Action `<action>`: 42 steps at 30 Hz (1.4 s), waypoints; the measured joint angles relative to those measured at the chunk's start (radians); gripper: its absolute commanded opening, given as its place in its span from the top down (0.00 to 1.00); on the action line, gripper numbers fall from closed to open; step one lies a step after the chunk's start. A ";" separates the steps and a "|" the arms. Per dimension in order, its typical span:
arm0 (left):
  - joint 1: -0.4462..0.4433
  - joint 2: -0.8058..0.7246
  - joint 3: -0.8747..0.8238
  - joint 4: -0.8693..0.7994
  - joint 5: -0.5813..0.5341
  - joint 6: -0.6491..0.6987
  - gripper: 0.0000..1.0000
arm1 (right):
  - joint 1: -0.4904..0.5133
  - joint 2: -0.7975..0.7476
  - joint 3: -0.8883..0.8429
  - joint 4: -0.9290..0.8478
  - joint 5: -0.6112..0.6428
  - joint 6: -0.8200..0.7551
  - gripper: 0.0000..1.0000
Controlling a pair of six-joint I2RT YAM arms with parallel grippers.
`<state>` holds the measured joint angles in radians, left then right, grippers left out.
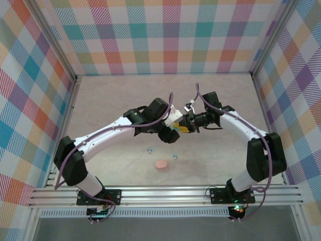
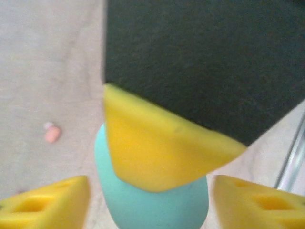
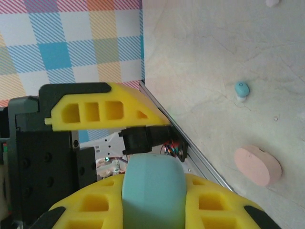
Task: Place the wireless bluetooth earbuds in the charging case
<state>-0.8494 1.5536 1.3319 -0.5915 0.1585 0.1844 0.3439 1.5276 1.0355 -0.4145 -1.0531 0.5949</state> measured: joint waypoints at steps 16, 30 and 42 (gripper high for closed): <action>0.052 -0.417 -0.457 0.662 -0.014 -0.114 0.15 | 0.001 -0.143 -0.044 0.552 0.237 0.588 0.89; 0.198 -0.261 -0.509 1.115 0.267 -0.243 0.26 | 0.039 -0.347 -0.187 0.695 0.470 0.808 0.87; 0.201 -0.174 -0.482 1.214 0.371 -0.313 0.39 | 0.086 -0.352 -0.219 0.793 0.548 0.903 0.86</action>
<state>-0.6487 1.3792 0.8497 0.6228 0.5293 -0.1287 0.4301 1.1755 0.8165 0.3782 -0.5053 1.4975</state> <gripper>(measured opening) 0.613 0.253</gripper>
